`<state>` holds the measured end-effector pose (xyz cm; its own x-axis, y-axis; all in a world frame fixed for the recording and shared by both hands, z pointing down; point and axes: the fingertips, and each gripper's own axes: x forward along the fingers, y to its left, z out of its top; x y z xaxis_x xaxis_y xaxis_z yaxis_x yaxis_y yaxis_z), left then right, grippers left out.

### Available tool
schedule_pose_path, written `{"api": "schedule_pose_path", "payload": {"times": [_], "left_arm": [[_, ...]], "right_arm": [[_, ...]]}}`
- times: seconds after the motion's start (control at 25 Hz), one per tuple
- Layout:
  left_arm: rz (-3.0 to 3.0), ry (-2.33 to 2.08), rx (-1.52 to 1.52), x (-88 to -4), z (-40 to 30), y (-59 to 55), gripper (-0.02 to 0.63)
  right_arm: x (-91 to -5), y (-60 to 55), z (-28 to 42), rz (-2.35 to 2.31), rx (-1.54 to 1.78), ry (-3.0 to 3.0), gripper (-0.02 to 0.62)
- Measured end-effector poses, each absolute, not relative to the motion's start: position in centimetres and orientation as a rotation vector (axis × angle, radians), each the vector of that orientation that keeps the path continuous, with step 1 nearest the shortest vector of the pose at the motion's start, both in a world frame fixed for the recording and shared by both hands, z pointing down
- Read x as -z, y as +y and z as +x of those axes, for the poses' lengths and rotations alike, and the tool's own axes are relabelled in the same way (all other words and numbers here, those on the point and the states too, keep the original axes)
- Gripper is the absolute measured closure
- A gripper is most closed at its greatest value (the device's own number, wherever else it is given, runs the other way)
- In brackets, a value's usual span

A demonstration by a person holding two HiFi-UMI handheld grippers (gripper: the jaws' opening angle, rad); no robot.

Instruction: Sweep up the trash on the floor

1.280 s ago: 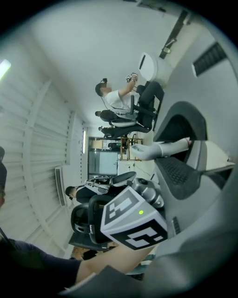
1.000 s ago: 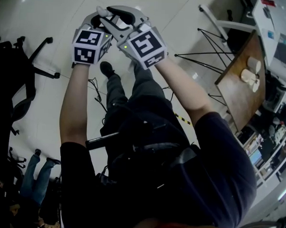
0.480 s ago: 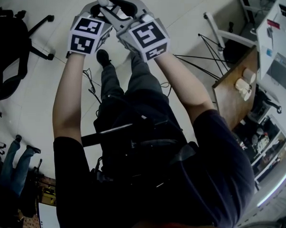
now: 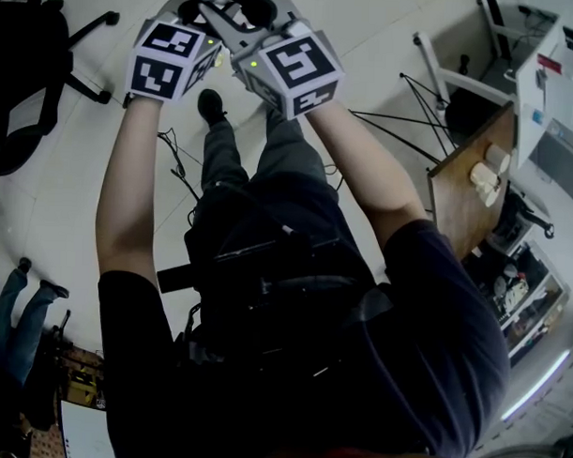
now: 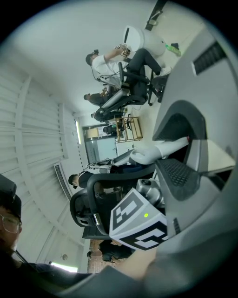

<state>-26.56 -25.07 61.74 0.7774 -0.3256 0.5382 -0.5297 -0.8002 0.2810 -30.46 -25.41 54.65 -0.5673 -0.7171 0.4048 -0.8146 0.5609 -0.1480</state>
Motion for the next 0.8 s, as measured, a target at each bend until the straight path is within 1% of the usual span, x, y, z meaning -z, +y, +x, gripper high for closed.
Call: {"api": "schedule_pose_path", "payload": {"times": [0.52, 0.8], "left_arm": [[2.547, -0.687, -0.696, -60.2, -32.0, -22.5, 0.503], [2.577, -0.636, -0.756, -59.8, -32.6, -20.9, 0.503]], "right_arm": [[-53.0, -22.8, -35.4, 1.168, -0.504, -2.562, 0.454], [-52.5, -21.2, -36.0, 1.240, -0.507, -2.533, 0.454]]}}
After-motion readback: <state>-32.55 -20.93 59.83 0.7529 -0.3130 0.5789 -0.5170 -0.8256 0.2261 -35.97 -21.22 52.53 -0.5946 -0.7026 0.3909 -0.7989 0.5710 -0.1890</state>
